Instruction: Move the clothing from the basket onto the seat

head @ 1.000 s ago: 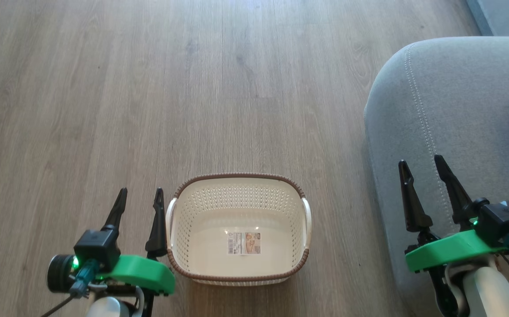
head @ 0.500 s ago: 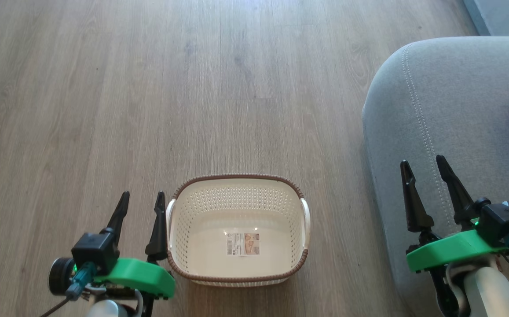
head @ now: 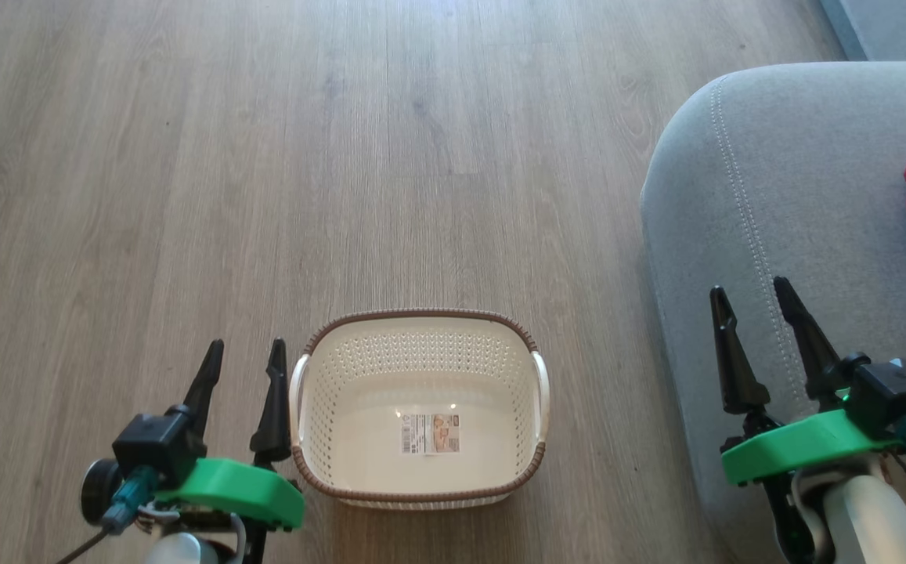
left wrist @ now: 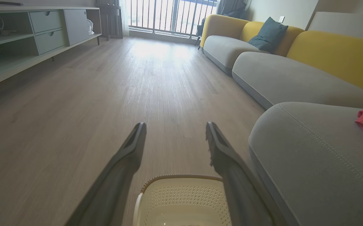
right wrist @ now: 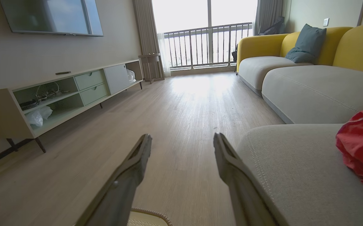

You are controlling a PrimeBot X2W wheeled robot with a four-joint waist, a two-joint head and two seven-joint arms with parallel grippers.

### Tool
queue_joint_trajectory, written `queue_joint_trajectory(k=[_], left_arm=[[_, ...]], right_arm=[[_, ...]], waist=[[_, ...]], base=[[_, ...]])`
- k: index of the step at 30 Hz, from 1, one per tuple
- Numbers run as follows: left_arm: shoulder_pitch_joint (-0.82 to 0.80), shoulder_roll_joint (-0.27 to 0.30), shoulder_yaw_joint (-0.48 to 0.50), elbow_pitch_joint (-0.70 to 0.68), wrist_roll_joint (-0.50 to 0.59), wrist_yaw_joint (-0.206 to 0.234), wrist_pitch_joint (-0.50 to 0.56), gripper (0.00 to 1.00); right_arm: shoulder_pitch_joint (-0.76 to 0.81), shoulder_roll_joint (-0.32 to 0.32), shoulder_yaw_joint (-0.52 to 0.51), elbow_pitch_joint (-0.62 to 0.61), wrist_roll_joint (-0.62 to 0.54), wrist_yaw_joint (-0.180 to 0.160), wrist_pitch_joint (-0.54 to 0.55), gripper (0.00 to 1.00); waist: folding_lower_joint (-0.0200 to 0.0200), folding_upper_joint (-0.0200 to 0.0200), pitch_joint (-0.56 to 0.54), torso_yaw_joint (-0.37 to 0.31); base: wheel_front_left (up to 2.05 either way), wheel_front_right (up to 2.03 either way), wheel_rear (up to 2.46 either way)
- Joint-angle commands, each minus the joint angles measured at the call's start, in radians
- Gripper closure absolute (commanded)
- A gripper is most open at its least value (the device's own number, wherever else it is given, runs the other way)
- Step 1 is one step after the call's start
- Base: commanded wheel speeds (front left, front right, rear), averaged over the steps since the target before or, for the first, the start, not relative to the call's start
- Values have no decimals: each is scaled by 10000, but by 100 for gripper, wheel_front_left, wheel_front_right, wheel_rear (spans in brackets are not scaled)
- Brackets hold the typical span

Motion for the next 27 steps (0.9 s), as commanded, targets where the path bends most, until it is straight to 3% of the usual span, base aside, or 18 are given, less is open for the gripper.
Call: queue_joint_trajectory(k=[1, 2, 6, 27], left_arm=[[-311, -18, 316, -340, -73, -76, -51, 0], [1, 0, -4, -2, 7, -60, 0, 100], [191, 2, -22, 712, -63, -50, 29, 100], [-29, 80, 286, 838, -2432, -348, 566, 100]], right_arm=[[-183, -89, 252, -263, -84, -2, -65, 0], [1, 4, 56, 0, 3, 0, 0, 100], [194, 59, 193, 711, 84, 0, 18, 100], [62, 97, 3, 827, 2455, 0, 538, 100]], waist=[[0, 0, 7, -8], [0, 0, 7, -9], [0, 0, 5, -14], [0, 0, -78, -3]], base=[[0, 0, 0], [0, 0, 0], [0, 0, 0], [0, 0, 0]])
